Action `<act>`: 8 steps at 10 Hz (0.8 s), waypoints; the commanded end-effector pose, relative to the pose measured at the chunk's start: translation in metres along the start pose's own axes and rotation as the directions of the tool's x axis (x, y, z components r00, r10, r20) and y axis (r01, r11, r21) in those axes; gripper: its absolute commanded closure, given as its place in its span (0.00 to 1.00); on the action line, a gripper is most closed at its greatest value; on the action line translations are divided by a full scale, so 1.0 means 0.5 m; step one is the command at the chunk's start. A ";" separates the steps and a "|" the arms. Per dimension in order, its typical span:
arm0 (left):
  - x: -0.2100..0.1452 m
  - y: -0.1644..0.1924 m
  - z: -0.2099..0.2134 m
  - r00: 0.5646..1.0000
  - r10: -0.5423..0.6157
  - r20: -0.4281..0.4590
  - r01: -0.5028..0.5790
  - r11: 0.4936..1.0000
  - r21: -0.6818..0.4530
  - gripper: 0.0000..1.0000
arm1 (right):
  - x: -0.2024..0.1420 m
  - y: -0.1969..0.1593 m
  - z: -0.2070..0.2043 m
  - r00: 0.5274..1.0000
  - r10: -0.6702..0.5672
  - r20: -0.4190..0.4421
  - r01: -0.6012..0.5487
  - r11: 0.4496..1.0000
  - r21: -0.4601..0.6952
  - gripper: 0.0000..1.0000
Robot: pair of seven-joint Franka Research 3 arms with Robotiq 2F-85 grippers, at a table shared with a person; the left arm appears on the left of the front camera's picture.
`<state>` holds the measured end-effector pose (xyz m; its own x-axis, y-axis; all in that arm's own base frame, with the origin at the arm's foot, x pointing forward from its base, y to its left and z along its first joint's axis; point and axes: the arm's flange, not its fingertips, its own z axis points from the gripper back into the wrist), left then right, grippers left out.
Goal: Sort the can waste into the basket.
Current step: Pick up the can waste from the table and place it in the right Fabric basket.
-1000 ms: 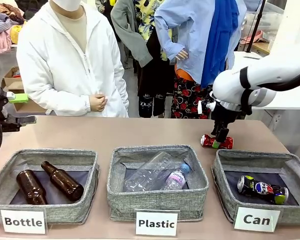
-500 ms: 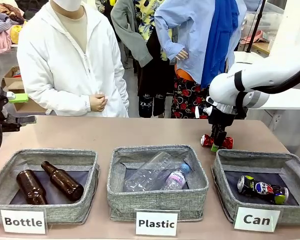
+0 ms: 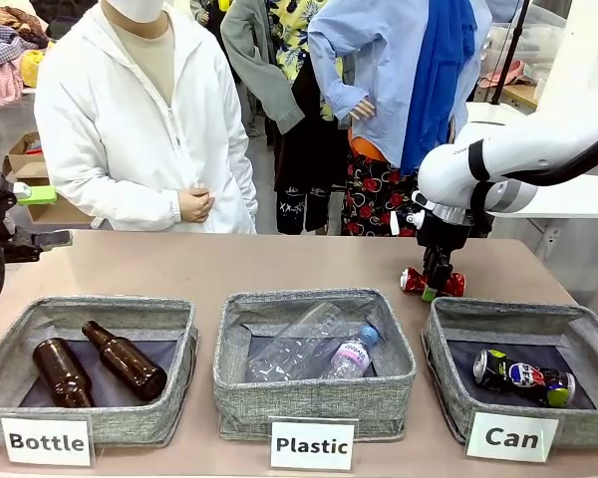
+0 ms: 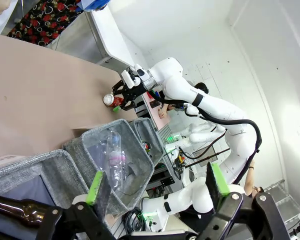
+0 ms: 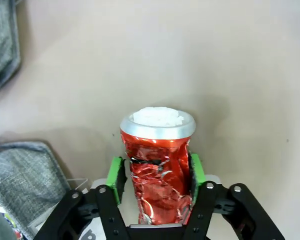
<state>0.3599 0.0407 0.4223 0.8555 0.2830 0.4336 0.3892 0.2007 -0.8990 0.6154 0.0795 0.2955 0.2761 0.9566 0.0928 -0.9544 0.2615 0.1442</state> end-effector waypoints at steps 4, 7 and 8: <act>-0.004 -0.008 0.002 1.000 0.009 0.009 -0.009 1.000 -0.002 0.00 | -0.003 -0.003 0.016 0.998 0.017 -0.054 -0.017 1.000 0.007 1.00; -0.004 -0.008 0.002 1.000 0.009 0.009 -0.009 1.000 -0.002 0.00 | -0.006 0.011 0.062 0.998 0.015 -0.066 -0.018 0.999 -0.039 1.00; -0.004 -0.008 0.002 1.000 0.009 0.009 -0.009 1.000 -0.002 0.00 | -0.010 0.025 0.096 0.997 -0.003 -0.075 -0.002 0.998 -0.066 1.00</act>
<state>0.3599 0.0407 0.4223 0.8555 0.2830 0.4336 0.3892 0.2007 -0.8990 0.6141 0.0740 0.3244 0.2476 0.9670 0.0596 -0.9649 0.2405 0.1059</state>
